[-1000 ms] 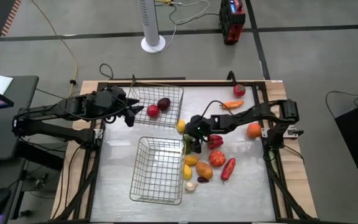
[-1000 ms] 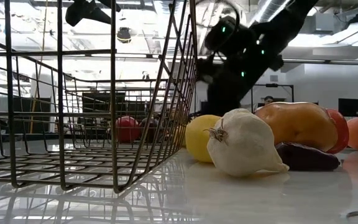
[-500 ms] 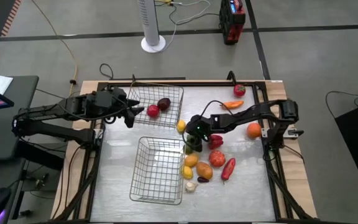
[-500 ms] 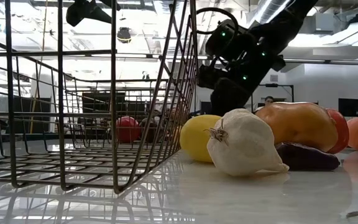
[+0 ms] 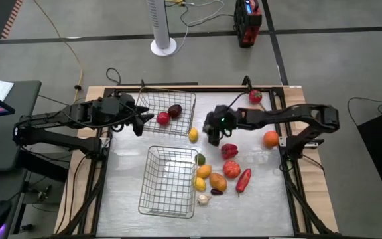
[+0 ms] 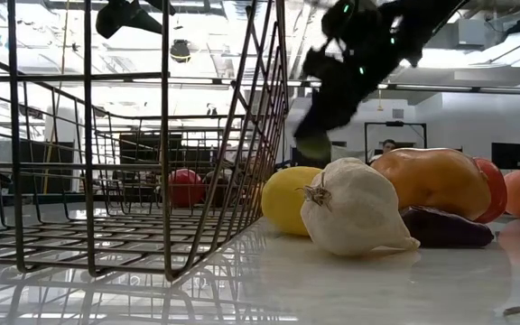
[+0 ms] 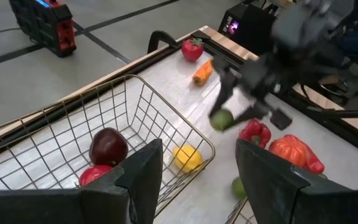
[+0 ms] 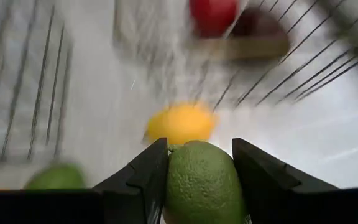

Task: Sort produce into baskets
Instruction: Put the top lime into the top wire basket, then put the yellow chilli pepper into the bottom wire basket

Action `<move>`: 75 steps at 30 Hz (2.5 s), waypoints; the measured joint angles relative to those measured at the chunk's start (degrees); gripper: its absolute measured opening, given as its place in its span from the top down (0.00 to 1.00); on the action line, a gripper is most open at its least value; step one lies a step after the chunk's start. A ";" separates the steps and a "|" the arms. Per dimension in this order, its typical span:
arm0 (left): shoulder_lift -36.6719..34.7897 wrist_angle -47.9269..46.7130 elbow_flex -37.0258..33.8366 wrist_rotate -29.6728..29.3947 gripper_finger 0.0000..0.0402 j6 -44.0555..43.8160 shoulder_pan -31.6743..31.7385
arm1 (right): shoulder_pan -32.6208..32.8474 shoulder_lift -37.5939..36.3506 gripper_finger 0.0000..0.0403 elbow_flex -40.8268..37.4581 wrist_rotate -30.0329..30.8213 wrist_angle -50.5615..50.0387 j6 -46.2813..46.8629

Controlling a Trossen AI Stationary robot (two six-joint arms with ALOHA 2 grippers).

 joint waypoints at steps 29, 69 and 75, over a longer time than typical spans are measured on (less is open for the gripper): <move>0.70 2.53 0.00 -2.39 0.53 -0.50 0.48 | -6.68 11.80 0.18 29.27 -11.53 -0.05 4.09; 0.74 -1.04 0.00 1.56 0.53 -1.98 0.52 | -18.35 -4.45 0.24 2.49 5.78 -35.76 -11.97; 0.74 -1.02 0.00 1.50 0.53 -1.98 0.52 | -23.68 -4.40 0.25 2.49 5.57 -37.14 -17.83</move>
